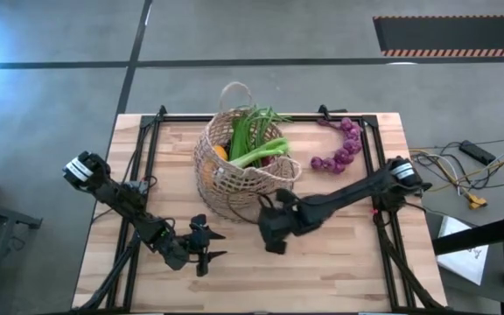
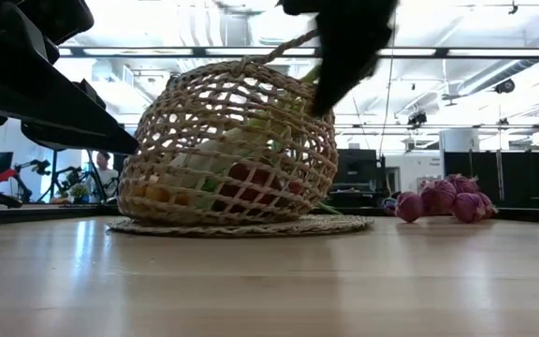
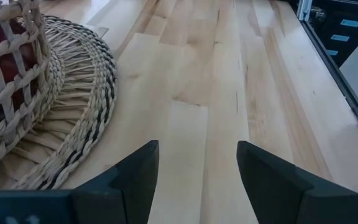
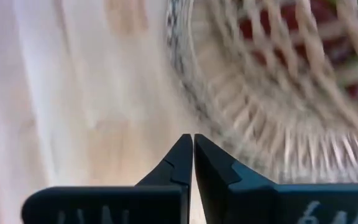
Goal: Build produce basket
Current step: Adjust the basket slightly to the top left, then put the string of onions into the basket
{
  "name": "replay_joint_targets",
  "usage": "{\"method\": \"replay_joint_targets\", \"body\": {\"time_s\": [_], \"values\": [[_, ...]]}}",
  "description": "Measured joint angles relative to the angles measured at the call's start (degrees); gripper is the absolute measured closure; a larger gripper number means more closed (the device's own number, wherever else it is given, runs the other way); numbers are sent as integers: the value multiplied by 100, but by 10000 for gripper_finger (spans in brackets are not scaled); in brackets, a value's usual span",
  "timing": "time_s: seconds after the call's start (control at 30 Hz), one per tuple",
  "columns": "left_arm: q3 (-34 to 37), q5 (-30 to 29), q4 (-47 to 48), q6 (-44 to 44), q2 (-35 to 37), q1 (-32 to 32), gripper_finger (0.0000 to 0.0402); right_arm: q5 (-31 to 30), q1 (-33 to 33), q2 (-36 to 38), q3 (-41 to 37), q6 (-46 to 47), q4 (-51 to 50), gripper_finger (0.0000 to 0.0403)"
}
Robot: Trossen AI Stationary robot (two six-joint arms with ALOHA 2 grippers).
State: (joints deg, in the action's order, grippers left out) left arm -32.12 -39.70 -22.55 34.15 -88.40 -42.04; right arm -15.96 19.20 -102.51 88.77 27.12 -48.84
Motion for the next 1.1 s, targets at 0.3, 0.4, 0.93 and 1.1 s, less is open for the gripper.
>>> {"method": "replay_joint_targets", "body": {"time_s": [0.3, 0.4, 0.93, 1.1], "values": [[13, 0, -1, -4, 0, 4, 201, -595, 724, 688, -106, 1546, -2086, 359], [17, 0, 1, -4, 2, 4, 201, -1349, 704, 917, -182, 2383, -3424, 336], [26, -1, 10, -57, 2, 36, 201, -1196, -3508, 3907, -3330, 802, -1181, 269], [25, 0, 9, -50, 2, 139, 201, 88, -5425, 3815, -3791, -445, 696, 248]]}}
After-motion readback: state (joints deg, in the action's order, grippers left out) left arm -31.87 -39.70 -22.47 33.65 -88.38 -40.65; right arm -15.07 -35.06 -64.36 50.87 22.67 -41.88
